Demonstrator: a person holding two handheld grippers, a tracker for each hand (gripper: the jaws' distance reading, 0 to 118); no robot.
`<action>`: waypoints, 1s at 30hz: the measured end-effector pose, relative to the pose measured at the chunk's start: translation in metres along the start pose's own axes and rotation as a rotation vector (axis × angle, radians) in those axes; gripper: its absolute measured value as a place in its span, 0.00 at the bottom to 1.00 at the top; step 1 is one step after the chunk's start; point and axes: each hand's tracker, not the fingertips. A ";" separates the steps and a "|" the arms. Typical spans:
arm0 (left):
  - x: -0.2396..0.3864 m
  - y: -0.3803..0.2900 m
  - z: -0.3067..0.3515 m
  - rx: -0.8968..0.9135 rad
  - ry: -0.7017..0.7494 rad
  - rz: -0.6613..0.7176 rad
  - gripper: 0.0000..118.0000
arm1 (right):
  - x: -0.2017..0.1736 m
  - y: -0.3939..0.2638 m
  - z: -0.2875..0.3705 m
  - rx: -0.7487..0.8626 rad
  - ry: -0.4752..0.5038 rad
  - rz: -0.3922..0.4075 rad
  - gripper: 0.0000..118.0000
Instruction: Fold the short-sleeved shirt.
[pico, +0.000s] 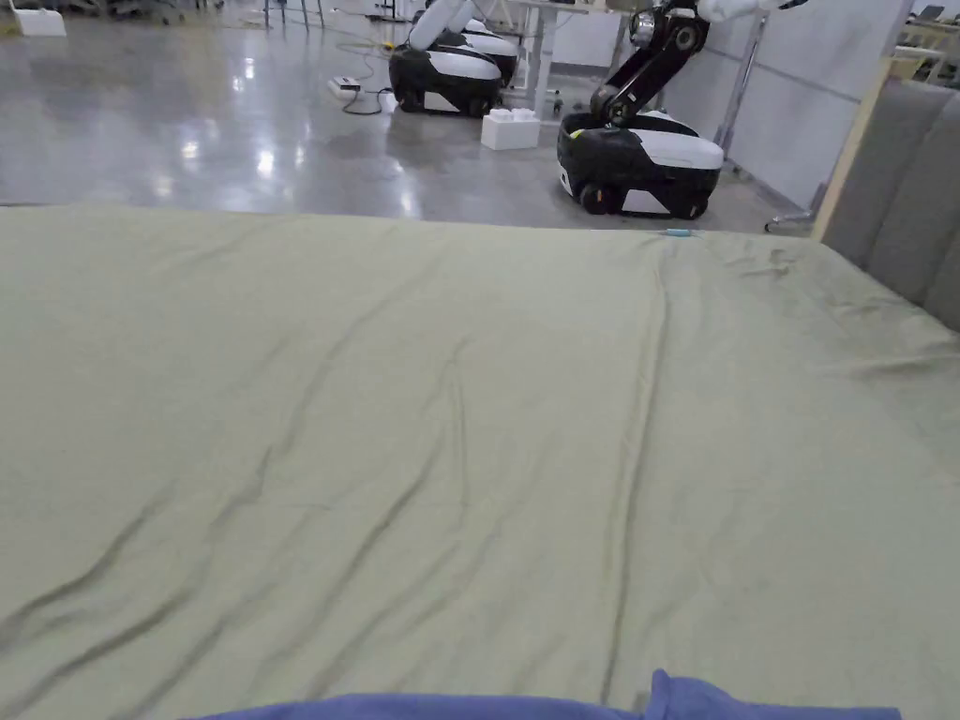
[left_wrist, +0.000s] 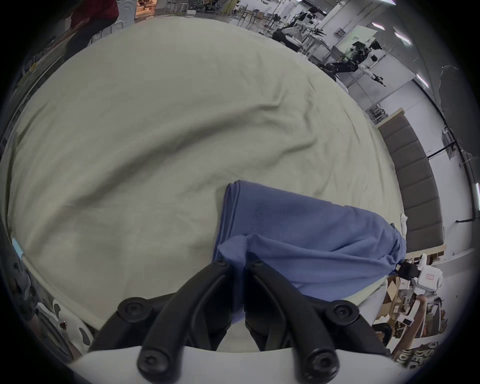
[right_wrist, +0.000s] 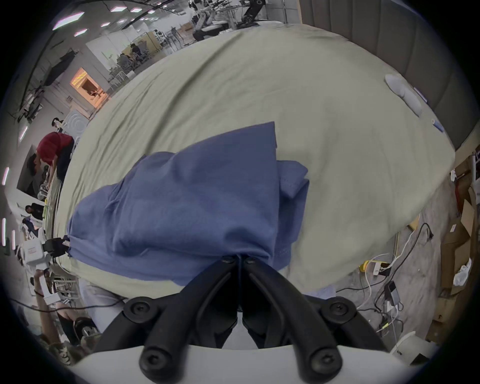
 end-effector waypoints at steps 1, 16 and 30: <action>0.008 -0.001 0.003 0.007 -0.002 -0.001 0.07 | 0.002 0.001 0.000 0.025 0.005 -0.011 0.04; 0.003 -0.051 0.116 0.263 -0.226 0.179 0.00 | -0.025 -0.005 0.093 0.302 0.363 -0.003 0.07; -0.050 -0.005 0.068 0.240 -0.407 0.190 0.54 | -0.093 -0.001 0.083 0.226 0.439 0.083 0.02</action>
